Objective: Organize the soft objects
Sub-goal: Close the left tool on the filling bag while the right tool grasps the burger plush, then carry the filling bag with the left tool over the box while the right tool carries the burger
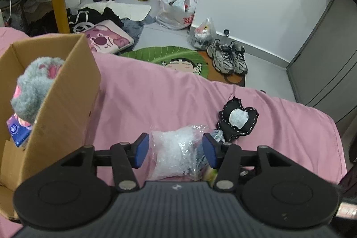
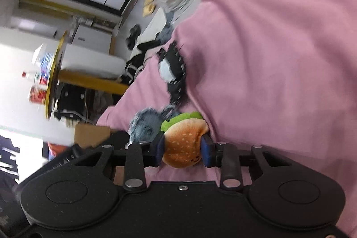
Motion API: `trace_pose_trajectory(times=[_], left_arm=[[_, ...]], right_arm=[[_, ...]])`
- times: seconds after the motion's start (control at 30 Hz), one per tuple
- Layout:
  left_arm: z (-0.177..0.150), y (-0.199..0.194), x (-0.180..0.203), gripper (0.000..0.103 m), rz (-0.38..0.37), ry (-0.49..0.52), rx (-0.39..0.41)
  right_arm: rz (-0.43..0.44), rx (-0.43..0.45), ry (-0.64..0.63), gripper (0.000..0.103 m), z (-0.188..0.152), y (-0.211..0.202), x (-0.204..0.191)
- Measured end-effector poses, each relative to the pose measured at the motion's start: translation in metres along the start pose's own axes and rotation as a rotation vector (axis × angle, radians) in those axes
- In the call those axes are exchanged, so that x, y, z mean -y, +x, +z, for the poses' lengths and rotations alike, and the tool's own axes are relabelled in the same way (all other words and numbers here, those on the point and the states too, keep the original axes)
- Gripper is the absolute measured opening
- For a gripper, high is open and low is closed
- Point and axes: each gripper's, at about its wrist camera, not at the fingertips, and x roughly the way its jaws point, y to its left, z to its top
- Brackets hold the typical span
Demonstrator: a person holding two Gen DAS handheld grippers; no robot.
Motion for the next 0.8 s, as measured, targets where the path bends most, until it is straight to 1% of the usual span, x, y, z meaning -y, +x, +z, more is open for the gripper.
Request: trace_pose_trajectory(times=[0.1,0.17,0.27,0.33,0.4,0.5,0.53,0.63,0.67,0.8], left_arm=[[-0.003,0.011,-0.002,0.053,0.008,-0.008,-0.036],[-0.005,0.016,-0.005,0.055,-0.003,-0.024,-0.043],[-0.008,0.023,-0.008,0.060,0.004,-0.040,-0.047],[-0.008,0.028,-0.010,0.061,0.005,-0.050,-0.055],[-0.007,0.033,-0.016,0.061,0.000,-0.076,-0.069],[-0.006,0.033,-0.022,0.055,-0.008,-0.107,-0.083],[-0.006,0.032,-0.022,0.049,-0.011,-0.105,-0.083],[-0.008,0.027,-0.021,0.040,-0.022,-0.100,-0.089],[-0.008,0.024,-0.021,0.039,-0.028,-0.103,-0.088],[-0.008,0.013,-0.018,0.036,-0.020,-0.088,-0.085]], right_arm=[[-0.009,-0.004,-0.030,0.032,-0.002,0.000,-0.003],[-0.007,-0.004,-0.025,0.032,-0.002,0.000,-0.002],[-0.007,-0.013,-0.029,0.033,0.000,0.005,-0.005],[-0.008,-0.016,-0.027,0.034,0.002,0.007,-0.006],[-0.003,-0.022,-0.014,0.040,0.003,0.011,-0.007],[-0.009,-0.036,-0.020,0.042,0.002,0.014,-0.007],[-0.009,-0.034,-0.027,0.041,0.002,0.014,-0.008],[-0.008,-0.025,-0.048,0.035,0.001,0.012,-0.010],[-0.006,-0.022,-0.050,0.032,0.000,0.011,-0.011],[0.005,-0.007,-0.052,0.031,-0.001,0.002,-0.013]])
